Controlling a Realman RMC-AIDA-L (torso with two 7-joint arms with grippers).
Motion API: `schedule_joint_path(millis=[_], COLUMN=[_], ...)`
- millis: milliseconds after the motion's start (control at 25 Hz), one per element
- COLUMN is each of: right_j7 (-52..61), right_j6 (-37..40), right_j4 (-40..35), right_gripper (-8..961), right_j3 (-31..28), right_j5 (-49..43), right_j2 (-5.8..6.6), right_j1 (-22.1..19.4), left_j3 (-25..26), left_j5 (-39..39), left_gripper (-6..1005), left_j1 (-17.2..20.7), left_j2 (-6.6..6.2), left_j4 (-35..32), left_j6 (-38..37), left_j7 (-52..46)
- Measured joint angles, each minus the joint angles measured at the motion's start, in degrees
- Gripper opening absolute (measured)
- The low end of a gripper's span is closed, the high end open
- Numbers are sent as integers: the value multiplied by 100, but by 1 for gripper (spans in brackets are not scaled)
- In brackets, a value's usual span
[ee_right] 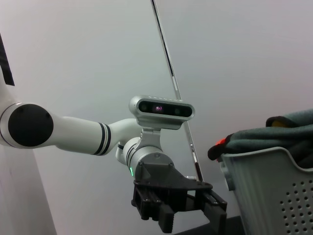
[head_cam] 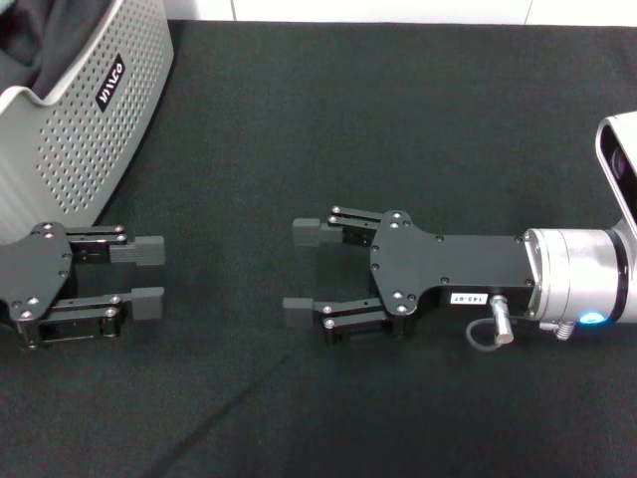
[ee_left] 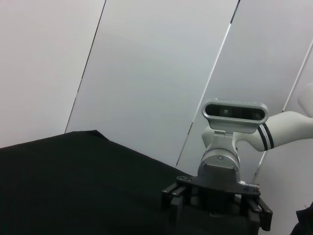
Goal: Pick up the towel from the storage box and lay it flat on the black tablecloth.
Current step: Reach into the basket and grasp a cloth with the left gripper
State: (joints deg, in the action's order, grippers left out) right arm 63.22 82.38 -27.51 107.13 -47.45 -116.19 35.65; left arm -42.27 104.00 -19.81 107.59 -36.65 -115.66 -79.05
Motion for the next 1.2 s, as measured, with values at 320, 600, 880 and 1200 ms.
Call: schedule_joint_path(millis=[320,600,880,1200], right_j7=[-29,-35,-47,-112], right_j6=[-3,-3,-3,-10], right_j4=[0,0,25,59], right_gripper=[861,862,862,862], right_j3=[0,0,0,0], right_j5=[8,8,8,23], right_j2=[0,0,0,0], right_j1=[-30,-33,-32,-32], left_j3=[-1,8,8,8], left_j5=[-3,-9,-10,-13], left_gripper=[603,602,601,599], left_j1=[17,32,31,8], left_j2=[15,35,76,87], left_j4=[23,38,15,0], left_j6=[0,0,0,0], left_j7=[3,3,-2,-22])
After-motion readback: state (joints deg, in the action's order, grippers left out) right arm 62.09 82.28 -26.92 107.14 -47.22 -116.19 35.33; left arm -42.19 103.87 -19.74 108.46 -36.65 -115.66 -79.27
